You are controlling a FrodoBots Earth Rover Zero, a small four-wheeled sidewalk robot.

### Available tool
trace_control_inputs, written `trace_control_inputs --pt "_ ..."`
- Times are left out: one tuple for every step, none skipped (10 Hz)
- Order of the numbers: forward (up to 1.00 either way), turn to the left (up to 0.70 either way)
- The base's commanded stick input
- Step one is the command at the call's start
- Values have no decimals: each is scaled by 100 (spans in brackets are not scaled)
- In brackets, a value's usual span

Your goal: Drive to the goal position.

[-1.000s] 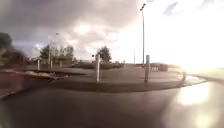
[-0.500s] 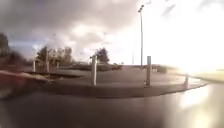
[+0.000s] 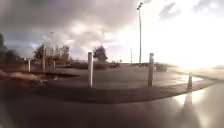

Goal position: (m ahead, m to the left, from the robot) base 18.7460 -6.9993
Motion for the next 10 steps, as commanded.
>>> trace_control_inputs --pt "60 -10" --pt "60 -15" --pt "60 -15" --pt "60 -15" --pt "60 -15" --pt "60 -15" --pt "60 -15" --pt "60 -15" --pt "60 -15" --pt "60 -15"
